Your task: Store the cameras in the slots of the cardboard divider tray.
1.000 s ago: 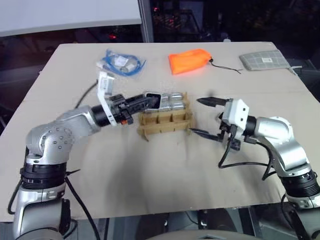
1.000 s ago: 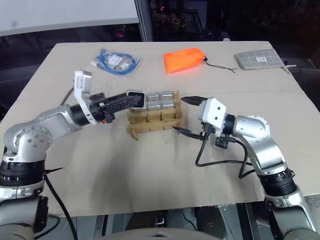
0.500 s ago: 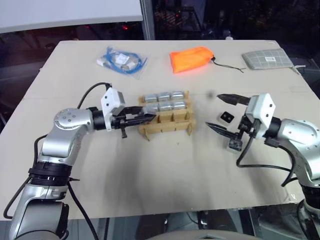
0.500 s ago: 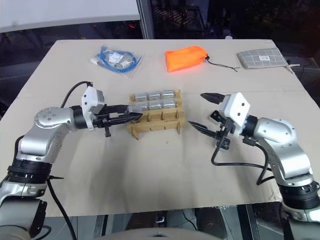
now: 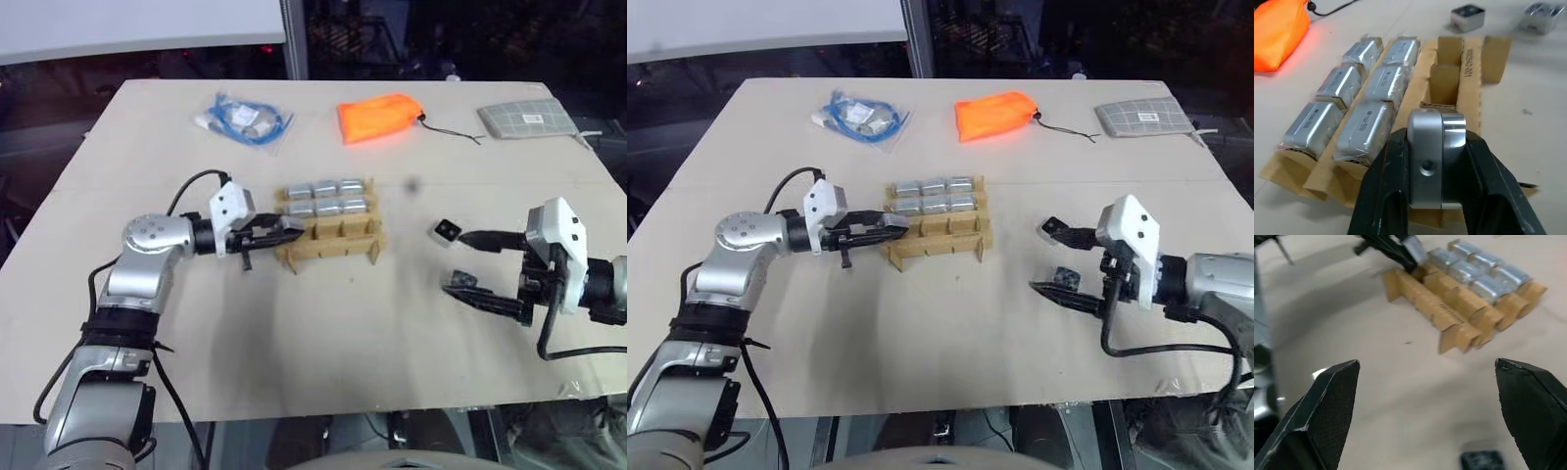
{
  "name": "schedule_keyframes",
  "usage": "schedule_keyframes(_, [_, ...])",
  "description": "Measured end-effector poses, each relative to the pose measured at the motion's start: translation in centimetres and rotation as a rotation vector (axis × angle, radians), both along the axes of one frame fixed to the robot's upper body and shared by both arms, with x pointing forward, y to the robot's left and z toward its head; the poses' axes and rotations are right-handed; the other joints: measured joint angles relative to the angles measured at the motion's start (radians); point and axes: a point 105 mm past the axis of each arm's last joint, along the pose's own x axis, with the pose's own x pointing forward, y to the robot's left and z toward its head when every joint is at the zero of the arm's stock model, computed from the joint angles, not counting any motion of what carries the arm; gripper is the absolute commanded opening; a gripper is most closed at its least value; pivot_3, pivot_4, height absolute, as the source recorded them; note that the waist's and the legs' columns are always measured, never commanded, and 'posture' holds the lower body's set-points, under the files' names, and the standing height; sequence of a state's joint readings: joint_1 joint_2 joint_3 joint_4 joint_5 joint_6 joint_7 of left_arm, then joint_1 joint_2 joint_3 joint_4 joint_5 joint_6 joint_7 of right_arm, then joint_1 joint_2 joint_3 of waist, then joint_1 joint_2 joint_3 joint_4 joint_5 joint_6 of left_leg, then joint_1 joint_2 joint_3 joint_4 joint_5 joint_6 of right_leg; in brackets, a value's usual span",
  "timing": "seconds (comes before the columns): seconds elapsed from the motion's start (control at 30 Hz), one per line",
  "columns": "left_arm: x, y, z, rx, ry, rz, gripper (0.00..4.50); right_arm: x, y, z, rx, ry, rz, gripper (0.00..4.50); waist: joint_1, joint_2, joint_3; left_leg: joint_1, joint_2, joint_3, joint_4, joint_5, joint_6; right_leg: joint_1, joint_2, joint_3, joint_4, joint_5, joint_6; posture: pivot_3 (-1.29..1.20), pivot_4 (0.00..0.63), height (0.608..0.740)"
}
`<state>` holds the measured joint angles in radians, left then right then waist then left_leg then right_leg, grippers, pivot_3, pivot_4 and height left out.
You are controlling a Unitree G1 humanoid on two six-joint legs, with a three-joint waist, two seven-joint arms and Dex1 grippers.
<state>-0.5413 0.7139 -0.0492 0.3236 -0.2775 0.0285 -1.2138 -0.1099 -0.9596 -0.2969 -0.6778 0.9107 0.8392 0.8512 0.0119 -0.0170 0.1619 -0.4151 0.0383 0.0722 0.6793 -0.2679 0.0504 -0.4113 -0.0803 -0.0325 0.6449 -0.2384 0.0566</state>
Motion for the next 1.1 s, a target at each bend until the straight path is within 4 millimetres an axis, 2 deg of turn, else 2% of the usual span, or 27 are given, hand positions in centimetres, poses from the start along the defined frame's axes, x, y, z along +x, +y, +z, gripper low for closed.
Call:
schedule_keyframes(0.27, [0.4, -1.0, -0.1, 0.009, 0.047, -0.038, 0.77, -0.4, 0.6, 0.2, 0.03, 0.028, 0.009, 4.38, 0.002, 0.0, 0.0, -0.002, 0.0, -0.001, 0.003, -0.001, 0.001, 0.0, 0.0, 0.0, 0.001, 0.0, 0.0, 0.0, 0.15, 0.74])
schedule_keyframes(0.63, [1.2, -1.5, 1.9, 0.306, 0.181, -0.155, 0.77, -0.3, 0.7, 0.3, 0.032, 0.018, 0.0, 4.38, 0.002, -0.001, 0.001, -0.002, 0.0, -0.001, 0.004, -0.001, 0.002, 0.0, 0.001, -0.001, 0.001, 0.0, 0.0, 0.0, 0.15, 0.74])
schedule_keyframes(0.93, [2.1, -2.2, 2.3, 0.5, 0.193, -0.192, 0.77, -0.1, 0.8, 0.4, 0.047, -0.002, -0.012, 4.38, 0.002, -0.001, 0.001, -0.002, 0.0, -0.001, 0.005, -0.001, 0.002, 0.0, 0.001, -0.001, 0.001, 0.0, 0.0, 0.0, 0.15, 0.74])
schedule_keyframes(1.0, [2.3, -2.2, 2.2, 0.521, 0.186, -0.191, 1.81, -0.1, 0.8, 0.3, 0.045, -0.003, -0.014, 4.5, 0.002, -0.001, 0.001, -0.002, 0.0, -0.001, 0.005, -0.001, 0.002, 0.0, 0.001, -0.001, 0.002, 0.0, 0.0, 0.0, 0.15, 0.74])
schedule_keyframes(1.07, [2.5, -2.0, 2.2, 0.53, 0.179, -0.186, 2.53, -0.1, 0.8, 0.3, 0.044, -0.002, -0.015, 4.5, 0.001, -0.001, 0.001, -0.002, 0.0, -0.001, 0.006, -0.001, 0.002, 0.0, 0.001, 0.0, 0.002, 0.0, 0.0, 0.0, 0.15, 0.74])
schedule_keyframes(1.1, [2.6, -2.1, 2.3, 0.531, 0.171, -0.188, 3.04, -0.1, 0.8, 0.3, 0.044, -0.002, -0.015, 4.5, 0.002, -0.001, 0.001, -0.002, 0.0, -0.001, 0.006, -0.001, 0.002, 0.0, 0.001, 0.0, 0.002, 0.0, 0.0, 0.0, 0.15, 0.74])
